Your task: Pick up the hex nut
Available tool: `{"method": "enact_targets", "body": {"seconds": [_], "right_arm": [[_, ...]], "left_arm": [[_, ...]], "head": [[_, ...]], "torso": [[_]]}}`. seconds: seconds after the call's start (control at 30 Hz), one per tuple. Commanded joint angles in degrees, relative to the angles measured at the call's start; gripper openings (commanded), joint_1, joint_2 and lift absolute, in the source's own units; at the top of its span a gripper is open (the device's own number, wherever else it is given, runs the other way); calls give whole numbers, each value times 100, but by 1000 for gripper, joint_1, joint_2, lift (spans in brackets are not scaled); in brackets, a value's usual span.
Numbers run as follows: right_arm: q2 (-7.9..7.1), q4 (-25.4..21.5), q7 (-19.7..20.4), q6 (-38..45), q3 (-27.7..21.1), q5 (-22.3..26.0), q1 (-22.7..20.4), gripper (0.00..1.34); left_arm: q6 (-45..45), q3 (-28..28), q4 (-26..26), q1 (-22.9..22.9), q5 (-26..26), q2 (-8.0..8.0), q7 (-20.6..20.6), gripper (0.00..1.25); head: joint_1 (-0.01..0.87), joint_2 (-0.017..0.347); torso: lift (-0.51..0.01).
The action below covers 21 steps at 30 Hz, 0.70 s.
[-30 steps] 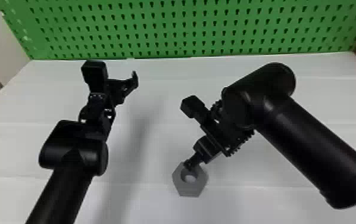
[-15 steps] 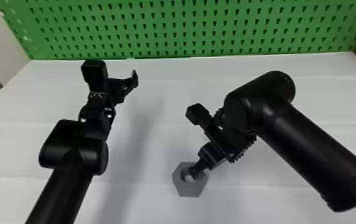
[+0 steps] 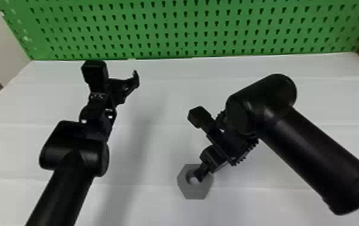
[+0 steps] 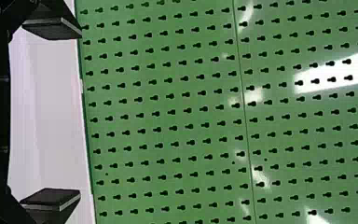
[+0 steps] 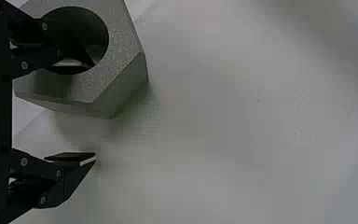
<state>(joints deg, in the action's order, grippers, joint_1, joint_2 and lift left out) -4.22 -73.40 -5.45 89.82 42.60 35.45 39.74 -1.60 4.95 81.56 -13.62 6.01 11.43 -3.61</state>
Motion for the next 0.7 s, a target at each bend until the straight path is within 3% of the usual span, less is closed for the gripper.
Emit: {"method": "enact_targets", "body": {"seconds": [0.0, 0.67], "right_arm": [[0, 1, 0, 26, -6, -3, -1, 319], [0, -60, 0, 26, -77, -3, -36, 279]], "left_arm": [[11, -12, 0, 18, 5, 0, 1, 1160], [20, -21, 0, 44, 14, 0, 1, 1160]], "head": [[785, 149], [785, 149]], "torso": [[-88], [-88]]}}
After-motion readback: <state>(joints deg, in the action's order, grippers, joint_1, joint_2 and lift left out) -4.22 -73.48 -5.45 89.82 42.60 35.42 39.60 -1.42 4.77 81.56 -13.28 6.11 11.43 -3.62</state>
